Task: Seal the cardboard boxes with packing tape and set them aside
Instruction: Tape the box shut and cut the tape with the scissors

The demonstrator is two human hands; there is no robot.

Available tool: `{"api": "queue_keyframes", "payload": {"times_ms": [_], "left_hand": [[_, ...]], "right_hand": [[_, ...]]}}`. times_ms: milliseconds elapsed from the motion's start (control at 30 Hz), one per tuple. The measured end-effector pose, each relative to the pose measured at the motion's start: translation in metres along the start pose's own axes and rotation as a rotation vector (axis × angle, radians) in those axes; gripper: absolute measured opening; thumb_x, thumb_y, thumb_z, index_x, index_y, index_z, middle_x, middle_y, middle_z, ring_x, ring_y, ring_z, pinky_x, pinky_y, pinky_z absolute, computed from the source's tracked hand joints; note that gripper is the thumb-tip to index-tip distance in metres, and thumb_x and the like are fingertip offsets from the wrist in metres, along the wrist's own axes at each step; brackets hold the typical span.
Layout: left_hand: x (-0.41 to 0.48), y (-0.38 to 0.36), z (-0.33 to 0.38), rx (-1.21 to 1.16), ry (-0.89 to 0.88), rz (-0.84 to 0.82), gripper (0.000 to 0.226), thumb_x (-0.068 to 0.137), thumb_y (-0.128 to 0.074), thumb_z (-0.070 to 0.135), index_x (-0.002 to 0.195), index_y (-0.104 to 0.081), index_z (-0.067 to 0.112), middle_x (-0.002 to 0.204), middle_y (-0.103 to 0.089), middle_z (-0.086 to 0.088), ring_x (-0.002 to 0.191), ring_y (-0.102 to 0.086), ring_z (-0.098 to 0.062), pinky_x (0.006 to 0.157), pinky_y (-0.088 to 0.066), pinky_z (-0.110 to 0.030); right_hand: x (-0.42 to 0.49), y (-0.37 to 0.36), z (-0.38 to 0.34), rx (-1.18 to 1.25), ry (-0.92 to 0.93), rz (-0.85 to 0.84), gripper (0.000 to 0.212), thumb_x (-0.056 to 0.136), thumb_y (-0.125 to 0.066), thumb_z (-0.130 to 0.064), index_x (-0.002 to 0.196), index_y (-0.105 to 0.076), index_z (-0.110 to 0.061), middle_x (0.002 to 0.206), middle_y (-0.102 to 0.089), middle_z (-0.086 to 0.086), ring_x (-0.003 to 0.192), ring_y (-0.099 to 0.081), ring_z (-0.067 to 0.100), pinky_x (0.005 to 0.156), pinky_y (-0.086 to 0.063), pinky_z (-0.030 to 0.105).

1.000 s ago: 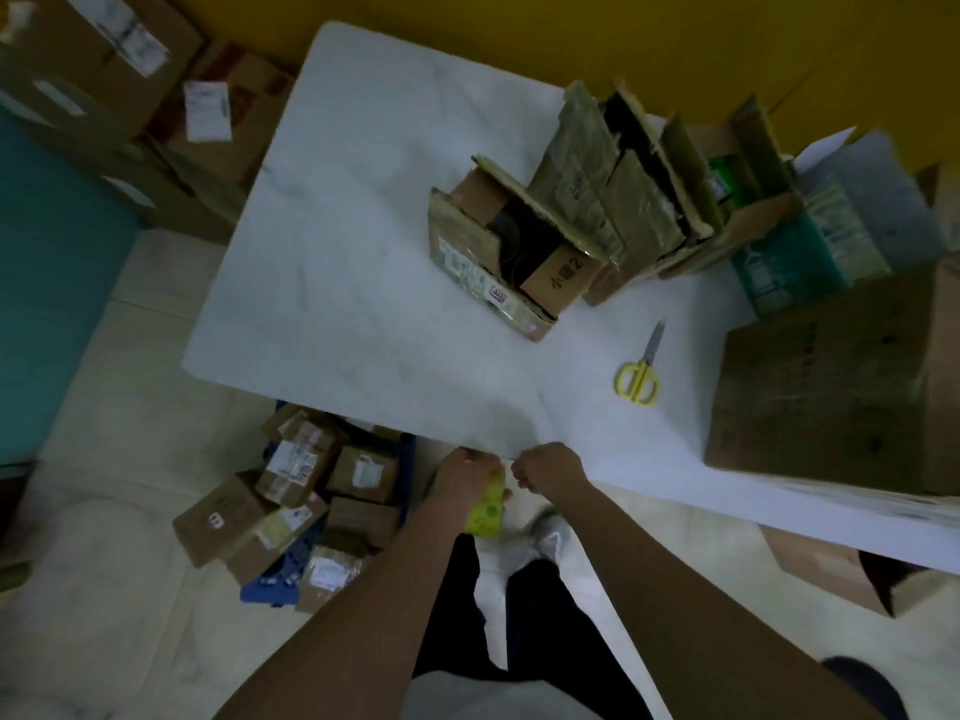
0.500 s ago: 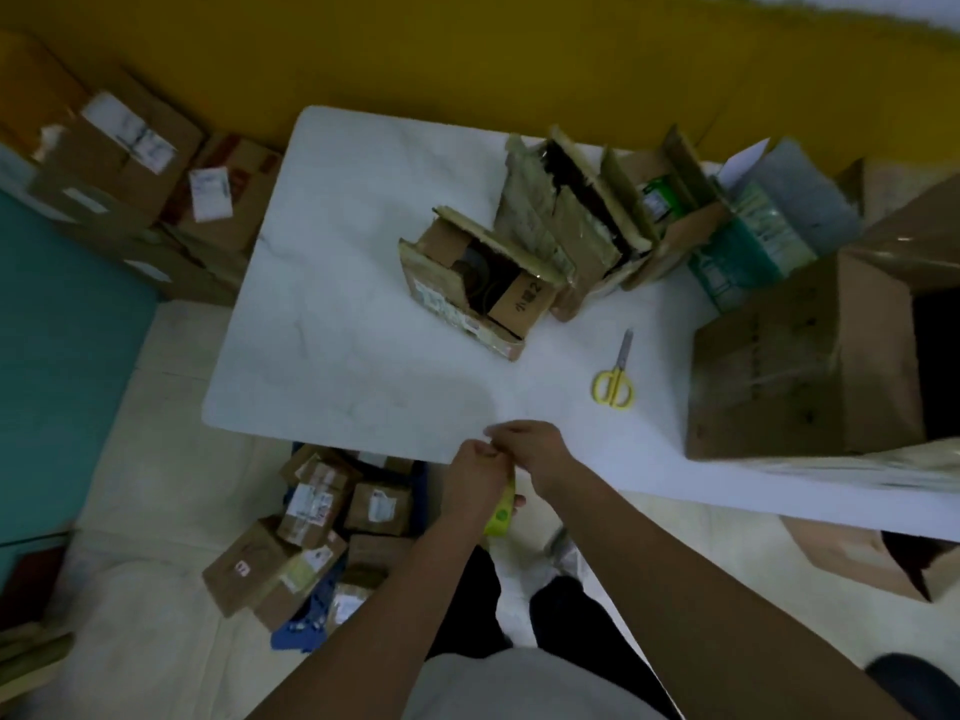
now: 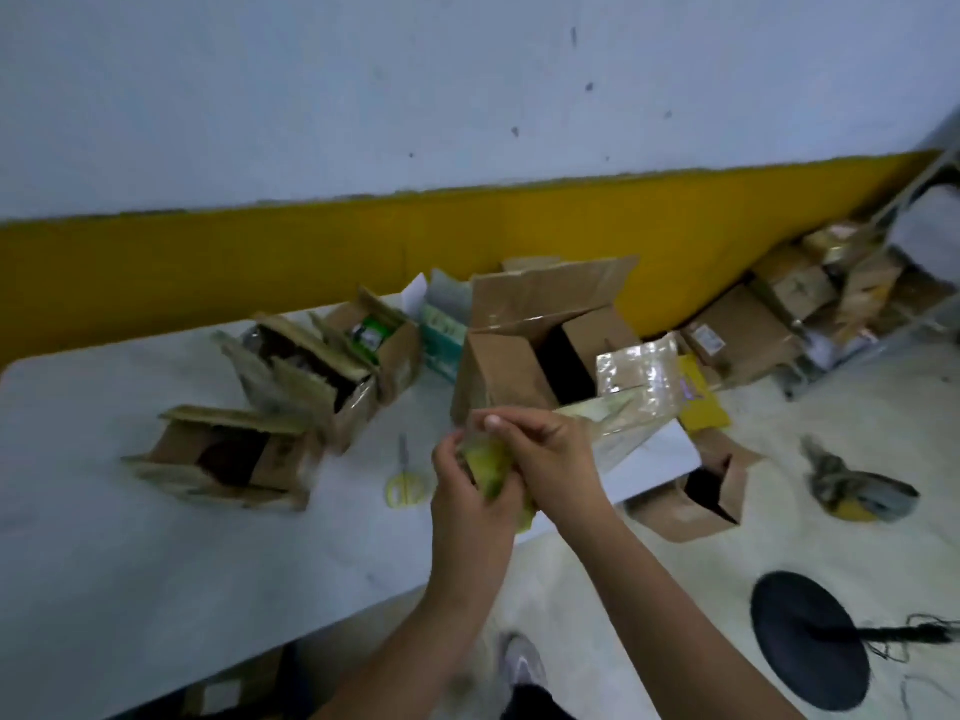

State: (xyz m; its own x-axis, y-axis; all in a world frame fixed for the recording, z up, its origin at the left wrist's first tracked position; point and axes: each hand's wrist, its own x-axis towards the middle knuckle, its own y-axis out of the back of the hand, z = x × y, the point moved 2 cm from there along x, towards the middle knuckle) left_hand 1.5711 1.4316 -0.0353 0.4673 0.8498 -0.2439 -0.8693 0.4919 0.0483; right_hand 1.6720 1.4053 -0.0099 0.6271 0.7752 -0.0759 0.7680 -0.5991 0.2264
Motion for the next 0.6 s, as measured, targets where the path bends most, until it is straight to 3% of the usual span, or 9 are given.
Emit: {"api": "queue_keyframes", "payload": {"times_ms": [133, 233, 300, 367, 433, 467, 533, 600], "left_hand": [[-0.025, -0.044, 0.049, -0.023, -0.181, -0.025, 0.035, 0.096, -0.055, 0.033, 0.129, -0.043, 0.031, 0.103, -0.060, 0.025, 0.092, -0.060, 0.006, 0.070, -0.049, -0.011], [-0.033, -0.057, 0.083, 0.120, -0.440, 0.218, 0.032, 0.091, -0.050, 0.030, 0.123, -0.048, 0.024, 0.101, -0.048, 0.008, 0.093, -0.049, -0.001, 0.071, -0.040, -0.004], [-0.019, -0.075, 0.102, 0.276, -0.579, 0.221, 0.033, 0.087, -0.054, 0.029, 0.119, -0.051, 0.022, 0.101, -0.046, 0.007, 0.092, -0.046, -0.001, 0.072, -0.037, -0.002], [0.010, -0.104, 0.109, 0.626, -0.643, 0.063, 0.049, 0.089, -0.057, 0.039, 0.133, -0.045, 0.020, 0.115, -0.048, 0.007, 0.103, -0.047, -0.004, 0.083, -0.039, -0.006], [0.050, -0.135, 0.098, 1.080, -0.598, -0.143, 0.083, 0.089, -0.055, 0.054, 0.152, -0.020, 0.014, 0.141, -0.043, -0.003, 0.125, -0.044, -0.017, 0.099, -0.042, -0.027], [0.069, -0.147, 0.091, 1.230, -0.524, -0.243, 0.096, 0.088, -0.055, 0.059, 0.155, -0.007, 0.010, 0.146, -0.040, -0.008, 0.128, -0.045, -0.022, 0.100, -0.042, -0.035], [0.100, -0.165, 0.080, 1.321, -0.308, -0.429, 0.109, 0.085, -0.062, 0.058, 0.154, 0.003, 0.004, 0.135, -0.053, -0.014, 0.110, -0.058, -0.025, 0.082, -0.048, -0.035], [0.119, -0.174, 0.072, 1.230, -0.209, -0.531, 0.094, 0.084, -0.070, 0.046, 0.153, -0.018, 0.008, 0.114, -0.066, -0.009, 0.089, -0.061, -0.020, 0.064, -0.043, -0.028]], "right_hand": [[-0.015, 0.074, -0.027, 0.080, 0.129, 0.070, 0.018, 0.090, -0.064, -0.008, 0.096, -0.077, -0.019, 0.090, -0.077, -0.004, 0.089, -0.071, 0.011, 0.077, -0.053, 0.020], [-0.023, 0.127, -0.045, 0.192, 0.203, 0.113, 0.016, 0.087, -0.063, -0.016, 0.096, -0.076, -0.017, 0.085, -0.077, 0.002, 0.089, -0.072, 0.015, 0.079, -0.054, 0.021], [-0.020, 0.163, -0.050, 0.237, 0.230, 0.144, 0.017, 0.085, -0.062, -0.020, 0.095, -0.076, -0.016, 0.085, -0.077, 0.003, 0.088, -0.073, 0.016, 0.078, -0.055, 0.021], [-0.009, 0.193, -0.046, 0.231, 0.221, 0.152, 0.015, 0.087, -0.063, -0.016, 0.095, -0.076, -0.016, 0.086, -0.077, 0.003, 0.086, -0.073, 0.015, 0.077, -0.056, 0.021], [0.007, 0.218, -0.034, 0.191, 0.202, 0.144, 0.016, 0.090, -0.062, -0.011, 0.095, -0.076, -0.016, 0.085, -0.077, 0.002, 0.084, -0.073, 0.014, 0.076, -0.055, 0.021], [0.016, 0.228, -0.026, 0.182, 0.190, 0.142, 0.016, 0.091, -0.062, -0.010, 0.095, -0.076, -0.016, 0.086, -0.077, 0.001, 0.084, -0.072, 0.015, 0.075, -0.055, 0.022], [0.031, 0.247, -0.011, 0.163, 0.170, 0.141, 0.016, 0.092, -0.062, -0.011, 0.097, -0.077, -0.015, 0.088, -0.077, 0.000, 0.086, -0.072, 0.015, 0.075, -0.054, 0.022], [0.042, 0.262, 0.002, 0.148, 0.165, 0.125, 0.016, 0.091, -0.063, -0.013, 0.100, -0.077, -0.013, 0.090, -0.077, 0.002, 0.089, -0.072, 0.018, 0.077, -0.054, 0.027]]}}
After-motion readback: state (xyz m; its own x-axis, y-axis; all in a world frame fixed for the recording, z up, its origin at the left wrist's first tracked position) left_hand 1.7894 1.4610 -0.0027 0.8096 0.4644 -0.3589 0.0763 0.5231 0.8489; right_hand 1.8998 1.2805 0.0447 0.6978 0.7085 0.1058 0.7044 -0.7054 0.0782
